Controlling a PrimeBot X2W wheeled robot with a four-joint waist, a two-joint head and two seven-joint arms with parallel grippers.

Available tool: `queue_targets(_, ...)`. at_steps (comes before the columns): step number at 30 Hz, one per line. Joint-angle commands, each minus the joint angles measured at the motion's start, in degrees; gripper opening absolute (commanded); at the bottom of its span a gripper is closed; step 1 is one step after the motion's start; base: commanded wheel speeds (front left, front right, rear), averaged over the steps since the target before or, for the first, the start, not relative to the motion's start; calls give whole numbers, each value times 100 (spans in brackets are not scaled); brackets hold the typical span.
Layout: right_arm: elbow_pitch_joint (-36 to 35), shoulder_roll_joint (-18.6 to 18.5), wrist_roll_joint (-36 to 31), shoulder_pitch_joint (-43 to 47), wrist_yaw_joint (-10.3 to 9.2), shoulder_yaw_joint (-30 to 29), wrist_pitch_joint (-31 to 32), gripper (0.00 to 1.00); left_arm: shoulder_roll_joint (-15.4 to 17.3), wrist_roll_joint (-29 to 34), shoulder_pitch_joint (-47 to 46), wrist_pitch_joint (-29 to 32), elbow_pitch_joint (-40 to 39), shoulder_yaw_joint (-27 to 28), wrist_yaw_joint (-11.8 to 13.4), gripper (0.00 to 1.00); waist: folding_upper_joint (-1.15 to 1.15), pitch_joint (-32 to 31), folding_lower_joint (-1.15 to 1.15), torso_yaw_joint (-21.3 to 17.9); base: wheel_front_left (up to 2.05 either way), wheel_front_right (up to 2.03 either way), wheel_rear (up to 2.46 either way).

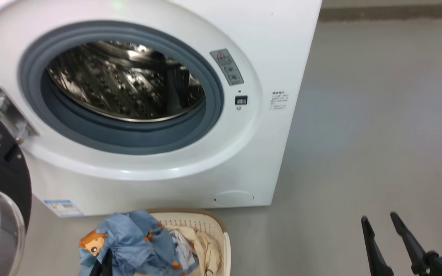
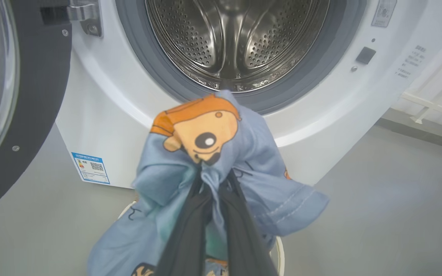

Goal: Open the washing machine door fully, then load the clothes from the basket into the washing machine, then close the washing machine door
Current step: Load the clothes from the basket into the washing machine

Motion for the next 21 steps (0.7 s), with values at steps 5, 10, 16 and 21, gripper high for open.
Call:
queue_targets(5,-115,-106,109,115,9,78,-27,100,16,83,123,-39,-608,70,185,0,0,-391,0,-55,0,0,0)
queue_targets(10,-123,-98,106,181,9,51,-27,100,16,104,269,-39,-881,68,277,0,0,-454,0,-90,0,0,0)
queue_targets(16,-148,-72,105,255,9,9,-27,100,16,134,435,-39,-1085,72,331,0,0,-472,0,-117,0,0,0)
queue_targets(21,-151,-64,106,253,9,-13,-27,100,15,152,447,-39,-1151,51,352,0,0,-458,0,-114,0,0,0)
